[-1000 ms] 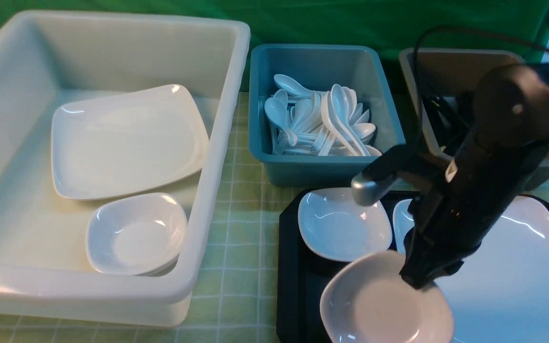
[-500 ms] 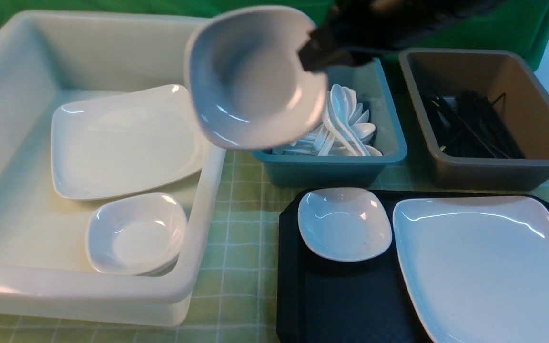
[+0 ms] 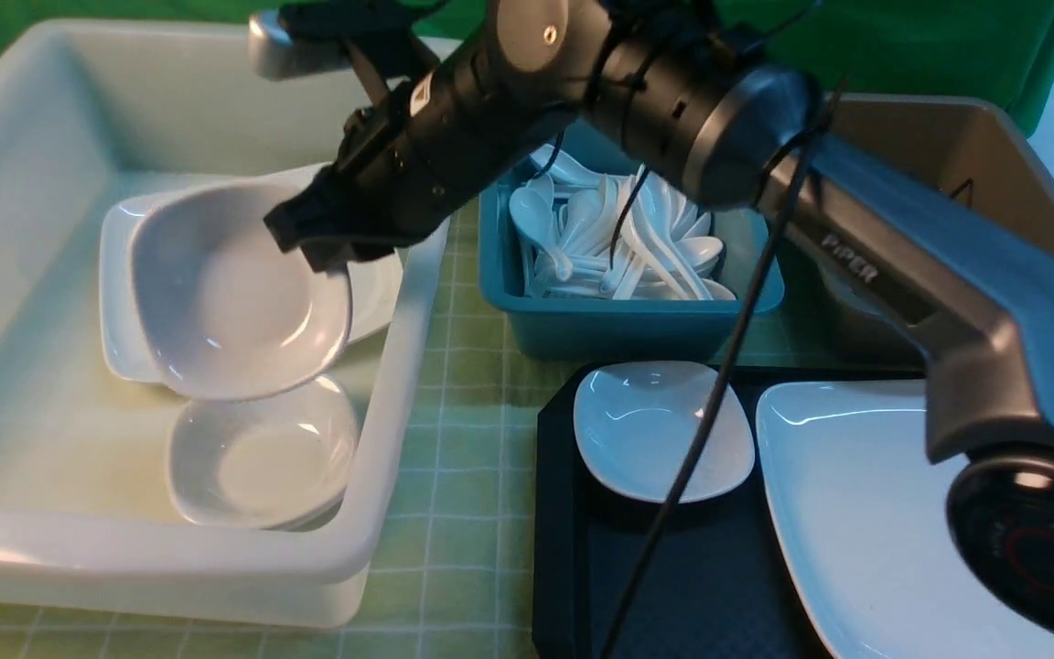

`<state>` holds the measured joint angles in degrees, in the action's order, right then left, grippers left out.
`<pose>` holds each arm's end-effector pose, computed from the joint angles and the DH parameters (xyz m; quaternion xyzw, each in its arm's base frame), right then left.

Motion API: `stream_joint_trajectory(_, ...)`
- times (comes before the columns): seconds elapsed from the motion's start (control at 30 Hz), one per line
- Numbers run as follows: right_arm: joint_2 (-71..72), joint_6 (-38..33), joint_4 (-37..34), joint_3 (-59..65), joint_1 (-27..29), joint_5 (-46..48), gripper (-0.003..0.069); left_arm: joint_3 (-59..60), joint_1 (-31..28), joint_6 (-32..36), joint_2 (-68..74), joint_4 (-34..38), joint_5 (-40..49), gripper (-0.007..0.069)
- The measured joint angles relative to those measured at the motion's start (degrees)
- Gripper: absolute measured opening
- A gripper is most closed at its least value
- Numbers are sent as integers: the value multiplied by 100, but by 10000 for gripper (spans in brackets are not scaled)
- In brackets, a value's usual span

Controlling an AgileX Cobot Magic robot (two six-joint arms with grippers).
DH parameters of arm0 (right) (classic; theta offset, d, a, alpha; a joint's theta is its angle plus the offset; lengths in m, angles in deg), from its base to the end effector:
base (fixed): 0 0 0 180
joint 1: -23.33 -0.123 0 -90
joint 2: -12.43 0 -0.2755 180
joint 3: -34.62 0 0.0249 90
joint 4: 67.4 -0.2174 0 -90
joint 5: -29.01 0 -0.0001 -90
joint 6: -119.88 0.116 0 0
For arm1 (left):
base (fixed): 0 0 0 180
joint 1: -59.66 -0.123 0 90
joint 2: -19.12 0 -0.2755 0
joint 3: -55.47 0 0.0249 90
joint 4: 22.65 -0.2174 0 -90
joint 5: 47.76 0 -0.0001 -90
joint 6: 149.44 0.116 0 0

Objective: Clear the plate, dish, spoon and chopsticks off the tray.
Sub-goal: Use the right arm to put the small plate into the large storage box on the left, then use the right arm to grab a small plate from the dinner plate

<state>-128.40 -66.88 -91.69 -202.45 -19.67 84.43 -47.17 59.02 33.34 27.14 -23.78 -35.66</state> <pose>0.3402 0.3710 0.2660 -0.3388 0.8529 0.2999 0.2606 0.0569 0.0011 0.1886 0.0199 0.7514 0.0276 0.6589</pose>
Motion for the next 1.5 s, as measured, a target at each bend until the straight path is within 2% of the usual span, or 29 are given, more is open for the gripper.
stream_joint_trajectory(0.33,-357,-26,271,-31,-346,147,40,0,0,0,0,0,0,-2)
stream_joint_trajectory(0.73,-476,-36,421,-112,-398,-60,255,0,0,0,0,0,0,-2)
stream_joint_trajectory(1.0,-150,-42,1114,-990,-255,936,282,0,0,0,0,0,0,-2)
stream_joint_trajectory(1.13,88,-37,1769,-1493,-179,1316,255,0,0,0,0,0,0,-2)
stream_joint_trajectory(1.27,542,-30,2428,-1475,15,1380,120,0,0,0,0,0,0,-2)
stream_joint_trajectory(1.3,863,-30,2613,-1249,170,1386,59,0,0,0,0,0,0,-2)
stream_joint_trajectory(1.33,1098,-27,2664,-1066,266,1386,32,0,0,0,0,0,0,-2)
stream_joint_trajectory(1.5,2386,377,2762,993,1026,1375,-1,0,0,0,0,0,0,-2)
